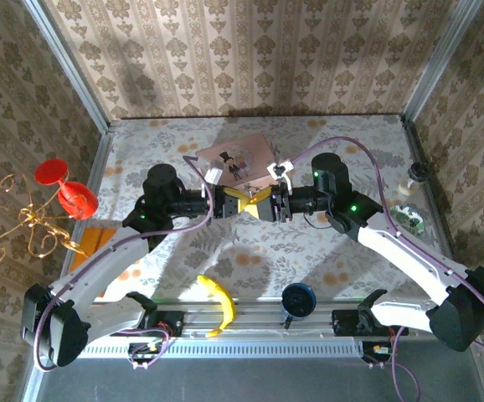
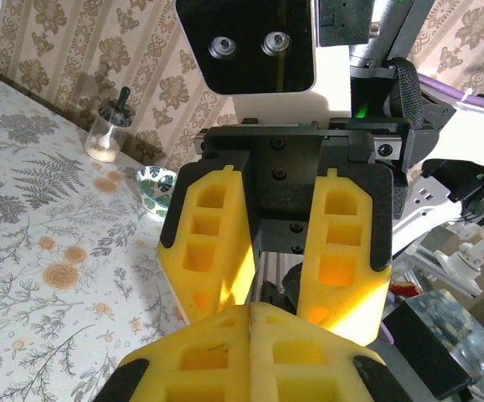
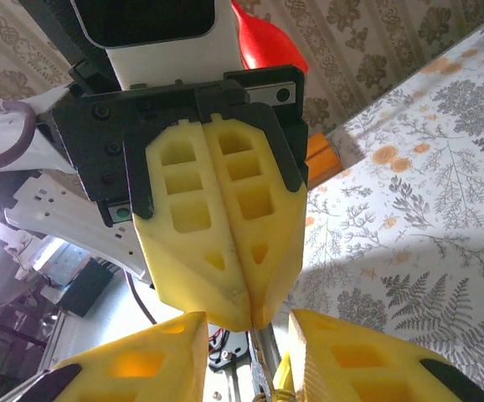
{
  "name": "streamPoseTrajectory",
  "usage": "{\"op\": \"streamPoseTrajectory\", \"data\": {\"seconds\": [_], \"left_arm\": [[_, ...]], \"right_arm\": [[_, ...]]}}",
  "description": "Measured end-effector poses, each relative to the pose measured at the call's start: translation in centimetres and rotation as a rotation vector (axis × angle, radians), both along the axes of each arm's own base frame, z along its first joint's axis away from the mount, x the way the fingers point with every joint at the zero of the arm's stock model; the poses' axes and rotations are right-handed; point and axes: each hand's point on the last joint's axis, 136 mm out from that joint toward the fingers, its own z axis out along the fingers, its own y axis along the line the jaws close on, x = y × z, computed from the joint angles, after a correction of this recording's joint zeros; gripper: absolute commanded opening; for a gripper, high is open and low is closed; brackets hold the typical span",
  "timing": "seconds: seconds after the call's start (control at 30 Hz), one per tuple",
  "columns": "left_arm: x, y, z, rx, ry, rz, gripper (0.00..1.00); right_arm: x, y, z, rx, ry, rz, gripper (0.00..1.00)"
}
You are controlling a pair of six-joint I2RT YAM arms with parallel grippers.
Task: Unlock the padlock with the key
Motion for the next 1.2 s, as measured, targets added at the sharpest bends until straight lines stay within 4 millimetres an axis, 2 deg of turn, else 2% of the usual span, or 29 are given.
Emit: {"op": "streamPoseTrajectory", "data": {"seconds": [0.97,1.2], "left_arm": [[0.31,0.13,0.14,-0.003,-0.005,0.018,0.00],[0.36,0.15,0.15,-0.003,-0.004,0.020,0.00]], "right_arm": [[0.08,-0.34,0.04,-0.010,-0.006,-0.025,0.28],[-0.01,-0.41,-0.33,-0.022,0.007,-0.025,0.24]]}}
